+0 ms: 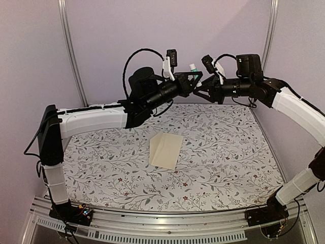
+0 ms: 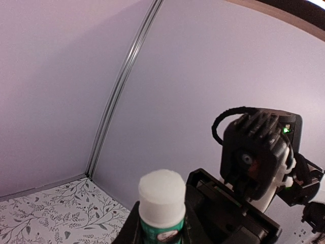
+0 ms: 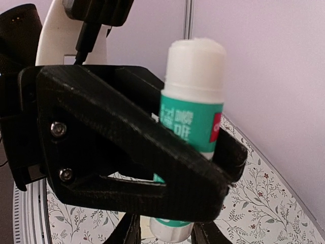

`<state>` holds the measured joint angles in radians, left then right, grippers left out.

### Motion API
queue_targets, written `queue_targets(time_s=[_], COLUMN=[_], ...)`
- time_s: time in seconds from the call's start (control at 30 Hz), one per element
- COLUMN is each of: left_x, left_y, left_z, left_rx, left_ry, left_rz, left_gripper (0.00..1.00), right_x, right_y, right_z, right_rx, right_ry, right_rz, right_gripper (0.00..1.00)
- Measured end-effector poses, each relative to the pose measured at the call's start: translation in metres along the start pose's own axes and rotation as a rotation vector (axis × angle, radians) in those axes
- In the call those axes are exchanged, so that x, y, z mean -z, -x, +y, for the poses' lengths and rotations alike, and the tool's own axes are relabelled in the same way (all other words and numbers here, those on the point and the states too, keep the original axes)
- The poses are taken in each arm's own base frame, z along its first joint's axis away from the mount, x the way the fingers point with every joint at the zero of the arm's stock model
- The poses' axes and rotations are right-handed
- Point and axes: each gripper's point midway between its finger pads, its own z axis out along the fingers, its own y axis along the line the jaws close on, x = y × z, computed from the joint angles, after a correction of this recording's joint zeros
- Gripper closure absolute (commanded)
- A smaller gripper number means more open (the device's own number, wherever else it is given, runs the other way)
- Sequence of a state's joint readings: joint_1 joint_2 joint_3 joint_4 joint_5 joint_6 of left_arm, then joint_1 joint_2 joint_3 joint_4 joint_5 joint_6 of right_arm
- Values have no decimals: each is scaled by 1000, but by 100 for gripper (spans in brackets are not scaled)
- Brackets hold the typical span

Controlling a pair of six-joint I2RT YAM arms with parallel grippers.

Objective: Place the letter into the envelope and seal it

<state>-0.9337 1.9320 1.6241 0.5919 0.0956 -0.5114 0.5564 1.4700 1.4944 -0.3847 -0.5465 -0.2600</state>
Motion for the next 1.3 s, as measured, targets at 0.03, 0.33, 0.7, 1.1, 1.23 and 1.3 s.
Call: queue_targets(time_s=[0.03,0.33,0.7,1.1,1.23,1.3], left_x=[0,0,1,6,5,4], left_y=[0,0,6,8,10,10], left_z=[0,0,-10,-6,0,3], left_rx=[-2,-3,-6,-22,-25,-25], left_ry=[0,-2,-69,-184,-147,-124], left_rz=[0,1,-7,13,3,-1], left_gripper=[100,100,100,100,100,100], right_x=[0,0,15,39,26,24], right_y=[0,1,8,20,3,-4], right_z=[1,2,16,22,2,-7], right_rx=[0,-16,-102,-344,-339,-324], right_ry=[8,11,214,531,353,272], right_rz=[-2,-5,-63,-153,-113,-92], right_gripper=[73,83,90,64,54,50])
